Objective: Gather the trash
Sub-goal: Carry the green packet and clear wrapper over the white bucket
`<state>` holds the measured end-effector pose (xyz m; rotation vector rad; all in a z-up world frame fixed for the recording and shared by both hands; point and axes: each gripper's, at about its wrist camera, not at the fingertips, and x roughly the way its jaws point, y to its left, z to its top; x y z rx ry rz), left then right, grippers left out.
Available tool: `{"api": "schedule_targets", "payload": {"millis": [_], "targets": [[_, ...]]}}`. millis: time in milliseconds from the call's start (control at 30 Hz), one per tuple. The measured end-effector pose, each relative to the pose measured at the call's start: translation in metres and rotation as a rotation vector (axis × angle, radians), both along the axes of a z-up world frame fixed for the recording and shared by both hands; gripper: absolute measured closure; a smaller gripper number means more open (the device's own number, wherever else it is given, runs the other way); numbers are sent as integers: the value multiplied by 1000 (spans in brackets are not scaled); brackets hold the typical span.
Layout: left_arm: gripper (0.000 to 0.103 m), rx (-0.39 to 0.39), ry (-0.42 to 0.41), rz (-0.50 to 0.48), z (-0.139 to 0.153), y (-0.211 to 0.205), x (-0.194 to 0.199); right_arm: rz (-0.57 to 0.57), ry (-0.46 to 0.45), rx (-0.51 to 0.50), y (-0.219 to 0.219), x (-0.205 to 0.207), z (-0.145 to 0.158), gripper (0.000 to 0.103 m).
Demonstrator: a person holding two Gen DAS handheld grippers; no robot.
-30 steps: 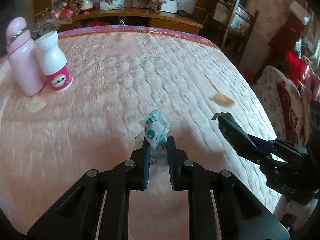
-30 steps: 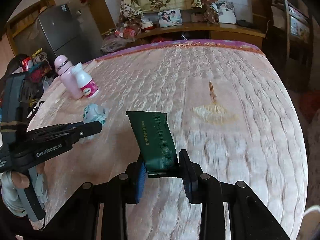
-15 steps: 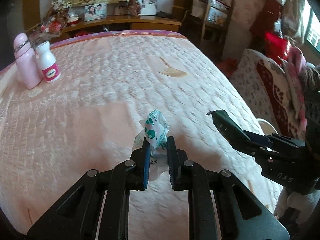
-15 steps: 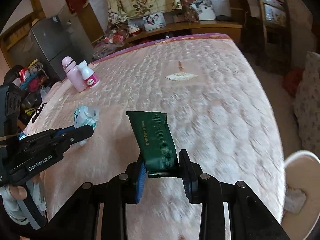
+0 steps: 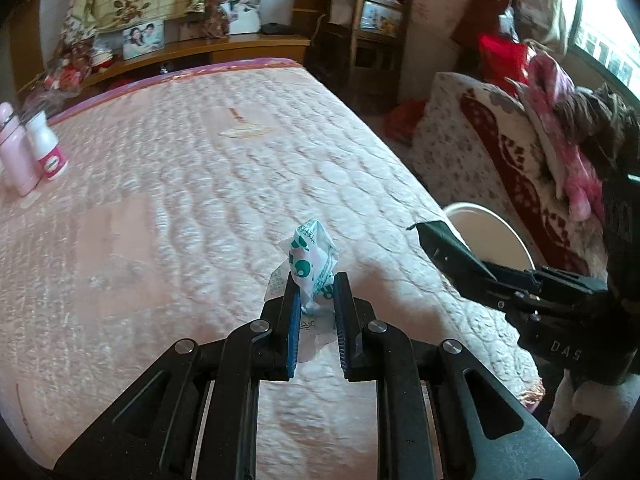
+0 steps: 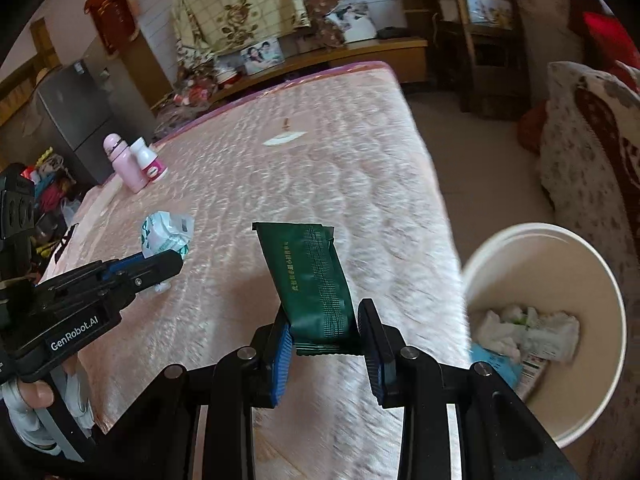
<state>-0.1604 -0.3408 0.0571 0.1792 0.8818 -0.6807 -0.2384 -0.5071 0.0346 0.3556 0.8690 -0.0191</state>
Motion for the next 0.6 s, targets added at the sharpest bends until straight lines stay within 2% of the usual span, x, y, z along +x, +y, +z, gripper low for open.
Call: {"api": "schedule_targets", "payload": {"millis": [600], "targets": [[90,-6,41,-122,-8,-61,-37,-152,13,11,-62,-57,-6,72]]}}
